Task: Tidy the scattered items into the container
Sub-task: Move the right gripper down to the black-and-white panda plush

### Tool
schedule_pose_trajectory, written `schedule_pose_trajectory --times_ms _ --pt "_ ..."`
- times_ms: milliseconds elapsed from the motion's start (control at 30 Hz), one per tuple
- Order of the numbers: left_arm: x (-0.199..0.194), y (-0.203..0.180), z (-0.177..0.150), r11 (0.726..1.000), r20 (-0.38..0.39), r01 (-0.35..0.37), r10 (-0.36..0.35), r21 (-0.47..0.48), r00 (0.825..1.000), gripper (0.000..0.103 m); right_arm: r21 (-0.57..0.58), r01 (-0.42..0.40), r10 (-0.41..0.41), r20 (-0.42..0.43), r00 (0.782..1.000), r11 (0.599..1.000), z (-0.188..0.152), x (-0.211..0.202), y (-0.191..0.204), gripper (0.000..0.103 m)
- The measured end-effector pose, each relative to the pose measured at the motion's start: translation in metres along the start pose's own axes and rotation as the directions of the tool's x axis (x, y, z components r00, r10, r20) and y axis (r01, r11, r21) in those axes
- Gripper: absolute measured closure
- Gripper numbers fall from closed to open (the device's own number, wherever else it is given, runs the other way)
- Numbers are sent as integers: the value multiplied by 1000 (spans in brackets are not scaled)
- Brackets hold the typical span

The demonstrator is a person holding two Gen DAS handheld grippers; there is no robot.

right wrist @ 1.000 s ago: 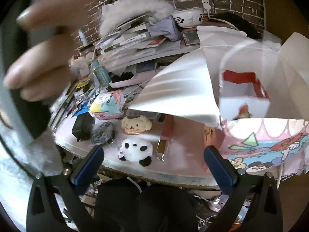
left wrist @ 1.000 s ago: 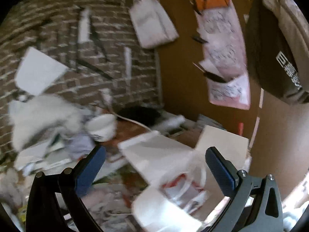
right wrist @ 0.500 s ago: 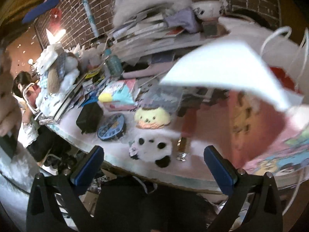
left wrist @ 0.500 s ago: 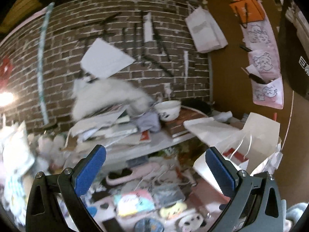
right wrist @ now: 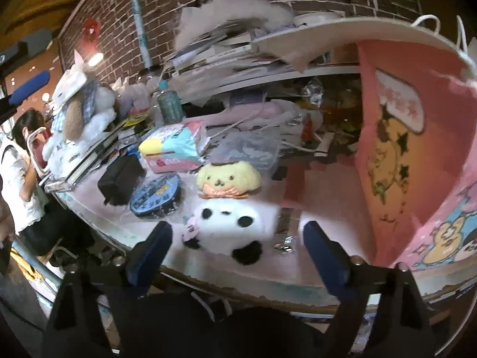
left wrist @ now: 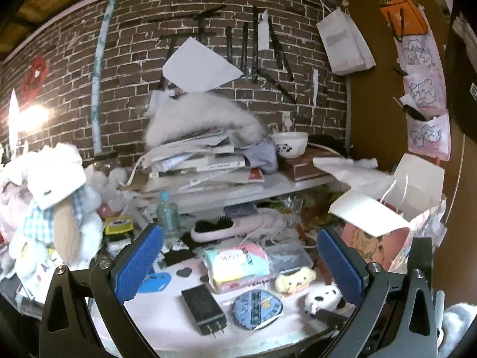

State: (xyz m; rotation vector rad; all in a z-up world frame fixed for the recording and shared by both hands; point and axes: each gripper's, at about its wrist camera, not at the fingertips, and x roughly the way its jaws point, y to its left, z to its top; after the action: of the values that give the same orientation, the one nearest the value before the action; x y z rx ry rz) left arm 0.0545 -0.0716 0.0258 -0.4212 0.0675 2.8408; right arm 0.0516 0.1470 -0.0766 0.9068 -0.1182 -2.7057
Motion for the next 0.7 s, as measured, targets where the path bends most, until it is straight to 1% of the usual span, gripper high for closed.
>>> schedule_pose_trajectory --times_ms 67,133,167,233,400,567,700 --pt "1 1 -8 1000 -12 -6 6 0 1000 0 -7 -12 13 22 1000 1000 -2 0 3 27" --pt "4 3 -14 1000 -29 -15 15 0 999 0 -17 -20 21 27 999 1000 -3 3 6 37" --pt "6 4 -19 1000 -40 -24 24 -2 999 0 -19 -25 26 18 1000 1000 -3 6 7 38" --pt "9 7 -25 1000 -56 -31 30 -7 998 0 -13 -32 32 3 999 999 -4 10 8 38" --pt "12 16 -39 999 -83 -22 18 -47 996 0 -10 -57 57 37 998 998 -4 6 11 38" --pt "16 20 -43 998 -97 -32 26 -58 995 0 -9 -98 98 50 994 995 -1 7 16 40" --pt "16 20 -44 998 -93 -31 26 -57 995 0 -50 -87 90 74 993 995 5 7 27 40"
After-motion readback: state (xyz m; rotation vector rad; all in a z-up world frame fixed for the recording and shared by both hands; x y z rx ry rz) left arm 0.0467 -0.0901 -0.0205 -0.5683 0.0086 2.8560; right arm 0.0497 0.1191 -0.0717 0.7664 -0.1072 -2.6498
